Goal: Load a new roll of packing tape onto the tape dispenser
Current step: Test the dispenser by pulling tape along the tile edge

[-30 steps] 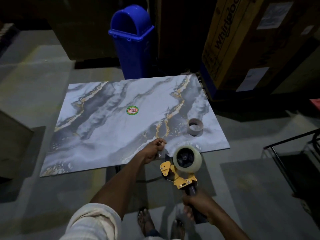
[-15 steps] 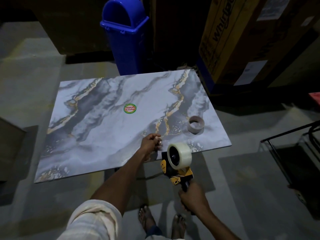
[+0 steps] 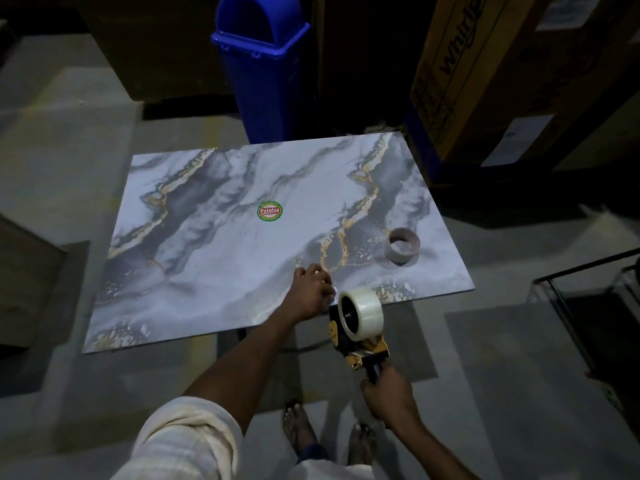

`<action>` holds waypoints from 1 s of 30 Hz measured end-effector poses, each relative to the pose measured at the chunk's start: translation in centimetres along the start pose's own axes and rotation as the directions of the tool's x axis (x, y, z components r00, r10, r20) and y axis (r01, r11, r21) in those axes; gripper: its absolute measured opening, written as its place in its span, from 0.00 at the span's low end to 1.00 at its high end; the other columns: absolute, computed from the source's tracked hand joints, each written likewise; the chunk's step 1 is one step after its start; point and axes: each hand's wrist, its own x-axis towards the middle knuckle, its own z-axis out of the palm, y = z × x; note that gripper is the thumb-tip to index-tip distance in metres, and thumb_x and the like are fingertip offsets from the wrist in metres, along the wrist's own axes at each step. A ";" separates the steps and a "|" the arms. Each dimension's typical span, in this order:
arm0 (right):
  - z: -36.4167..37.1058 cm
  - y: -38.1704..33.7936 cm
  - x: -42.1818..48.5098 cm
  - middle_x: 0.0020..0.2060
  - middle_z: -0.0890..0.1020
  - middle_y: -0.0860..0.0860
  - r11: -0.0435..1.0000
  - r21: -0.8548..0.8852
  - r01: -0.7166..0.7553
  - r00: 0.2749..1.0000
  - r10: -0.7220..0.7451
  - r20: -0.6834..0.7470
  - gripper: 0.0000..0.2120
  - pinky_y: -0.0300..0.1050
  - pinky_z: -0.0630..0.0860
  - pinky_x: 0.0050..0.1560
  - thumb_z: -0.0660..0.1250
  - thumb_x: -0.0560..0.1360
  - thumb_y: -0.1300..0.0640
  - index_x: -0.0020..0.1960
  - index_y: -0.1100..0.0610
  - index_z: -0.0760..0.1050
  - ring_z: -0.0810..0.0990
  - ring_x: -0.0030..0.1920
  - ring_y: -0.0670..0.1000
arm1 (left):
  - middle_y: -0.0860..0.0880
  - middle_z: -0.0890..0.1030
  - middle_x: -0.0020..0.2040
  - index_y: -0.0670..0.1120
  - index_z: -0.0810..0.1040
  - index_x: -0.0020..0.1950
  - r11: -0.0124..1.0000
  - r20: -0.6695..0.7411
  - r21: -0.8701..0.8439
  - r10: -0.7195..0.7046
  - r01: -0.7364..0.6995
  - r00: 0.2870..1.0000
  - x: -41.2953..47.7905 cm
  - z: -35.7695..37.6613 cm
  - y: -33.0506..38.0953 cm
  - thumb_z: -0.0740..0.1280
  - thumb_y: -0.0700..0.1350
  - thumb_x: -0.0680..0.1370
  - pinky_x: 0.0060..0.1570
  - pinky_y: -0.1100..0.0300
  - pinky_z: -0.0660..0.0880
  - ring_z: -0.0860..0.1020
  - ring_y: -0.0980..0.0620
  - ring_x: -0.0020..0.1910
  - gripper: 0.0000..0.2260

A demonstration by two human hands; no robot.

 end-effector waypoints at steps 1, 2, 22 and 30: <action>0.2 0.2 0.1 0.36 0.78 0.49 1.000 0.003 0.002 1.000 -0.002 0.002 0.05 0.35 0.68 0.25 0.67 0.78 0.57 0.51 0.57 0.74 0.77 0.30 0.44 | 0.56 0.83 0.49 0.53 0.87 0.43 0.998 0.024 0.055 0.027 -0.028 0.999 0.0 0.0 0.1 0.72 0.51 0.71 0.51 0.50 0.62 0.73 0.45 0.61 0.06; 0.4 0.3 0.2 0.39 0.79 0.51 1.000 0.013 0.002 1.000 -0.002 0.007 0.06 0.37 0.70 0.29 0.68 0.78 0.56 0.52 0.56 0.75 0.79 0.34 0.47 | 0.56 0.83 0.48 0.52 0.87 0.42 0.994 0.052 0.105 0.035 -0.040 0.998 0.0 -0.2 0.3 0.73 0.51 0.70 0.51 0.50 0.62 0.74 0.44 0.62 0.05; 1.8 -0.2 0.8 0.56 0.84 0.58 0.999 0.045 0.019 0.996 -0.022 0.082 0.12 0.42 0.72 0.47 0.67 0.80 0.53 0.59 0.58 0.76 0.82 0.59 0.59 | 0.48 0.83 0.44 0.45 0.84 0.38 0.967 0.209 0.253 -0.061 0.006 0.976 -0.6 -1.4 2.3 0.67 0.47 0.64 0.49 0.47 0.70 0.77 0.43 0.58 0.09; 1.8 0.5 1.1 0.55 0.84 0.58 0.999 0.017 0.038 0.998 -0.038 0.039 0.12 0.42 0.73 0.47 0.67 0.80 0.54 0.59 0.59 0.78 0.83 0.58 0.59 | 0.47 0.77 0.43 0.46 0.81 0.38 0.964 0.132 0.261 -0.091 0.054 0.987 -0.6 -0.1 2.5 0.70 0.48 0.67 0.46 0.51 0.67 0.75 0.43 0.53 0.07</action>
